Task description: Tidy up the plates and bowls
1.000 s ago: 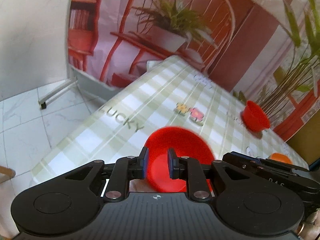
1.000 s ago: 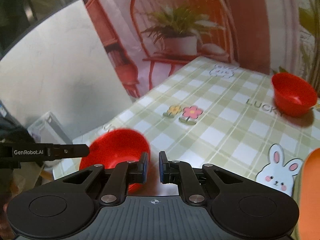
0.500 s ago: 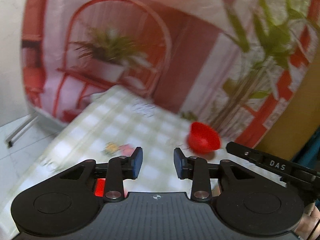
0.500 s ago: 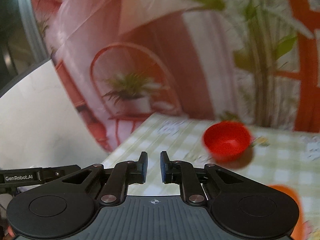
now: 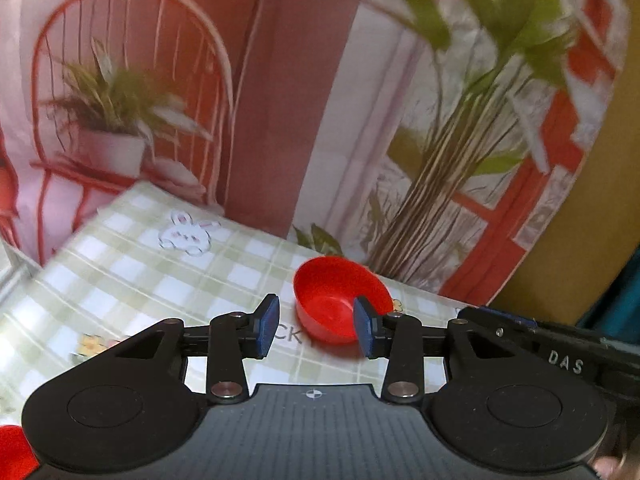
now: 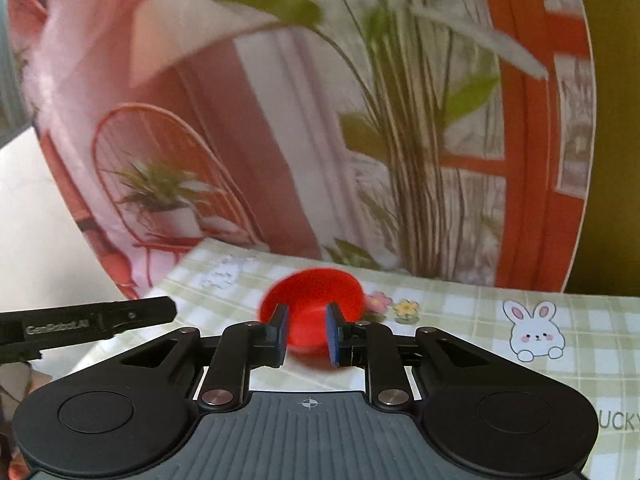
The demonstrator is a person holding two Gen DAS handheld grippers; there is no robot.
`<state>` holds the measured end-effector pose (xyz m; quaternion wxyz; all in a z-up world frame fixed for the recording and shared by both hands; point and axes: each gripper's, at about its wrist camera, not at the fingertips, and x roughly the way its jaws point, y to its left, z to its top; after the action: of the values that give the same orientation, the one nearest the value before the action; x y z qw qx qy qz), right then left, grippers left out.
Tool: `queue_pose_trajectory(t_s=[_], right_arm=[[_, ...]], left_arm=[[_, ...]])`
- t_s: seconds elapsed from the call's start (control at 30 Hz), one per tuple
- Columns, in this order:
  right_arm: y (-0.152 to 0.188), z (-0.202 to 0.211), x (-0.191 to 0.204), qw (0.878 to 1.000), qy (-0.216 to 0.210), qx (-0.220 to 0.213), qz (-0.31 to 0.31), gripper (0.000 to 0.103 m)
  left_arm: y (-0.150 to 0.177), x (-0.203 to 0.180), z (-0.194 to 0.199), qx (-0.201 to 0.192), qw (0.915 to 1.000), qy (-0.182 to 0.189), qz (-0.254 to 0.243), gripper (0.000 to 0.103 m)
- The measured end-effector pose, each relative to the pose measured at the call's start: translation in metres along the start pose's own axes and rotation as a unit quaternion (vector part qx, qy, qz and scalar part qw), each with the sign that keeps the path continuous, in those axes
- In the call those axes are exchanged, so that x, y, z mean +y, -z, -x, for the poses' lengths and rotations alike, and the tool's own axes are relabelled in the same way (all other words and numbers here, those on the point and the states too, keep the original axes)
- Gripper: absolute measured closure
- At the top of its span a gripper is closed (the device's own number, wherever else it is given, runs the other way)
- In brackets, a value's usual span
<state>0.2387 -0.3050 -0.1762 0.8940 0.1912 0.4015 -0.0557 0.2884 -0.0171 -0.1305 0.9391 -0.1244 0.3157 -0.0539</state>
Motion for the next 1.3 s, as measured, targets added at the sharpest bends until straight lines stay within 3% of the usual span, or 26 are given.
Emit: queue_pose_trajectory(t_s=[0.2,0.63,0.73,0.83,1.07,1.3], right_arm=[[0.001,-0.046,-0.016,0.998,-0.010,0.054,-0.035,0.083],[-0.006,-0.105,-0.026,0.994,0.022,0.099,-0.030,0.078],[-0.005,-0.114,-0.029,0.993,0.020,0.109,-0.037,0.078],[-0.004,-0.120,-0.029,0.993,0.017,0.114,-0.040,0.078],[-0.005,-0.115,-0.024,0.993,0.013,0.104,-0.047,0.085],[-0.010,-0.081,-0.015,0.996,0.002,0.078,-0.048,0.086]], left_arm=[[-0.009,0.004,-0.057,0.014,0.9998,-0.011,0.012,0.060],[-0.001,0.028,-0.122,0.069,0.9964,-0.004,0.049,0.062],[0.003,0.029,-0.127,0.079,0.9959,0.009,0.045,0.081],[0.007,0.030,-0.129,0.089,0.9949,0.022,0.042,0.088],[0.010,0.030,-0.122,0.095,0.9945,0.024,0.035,0.091],[0.008,0.022,-0.088,0.080,0.9960,0.027,0.027,0.090]])
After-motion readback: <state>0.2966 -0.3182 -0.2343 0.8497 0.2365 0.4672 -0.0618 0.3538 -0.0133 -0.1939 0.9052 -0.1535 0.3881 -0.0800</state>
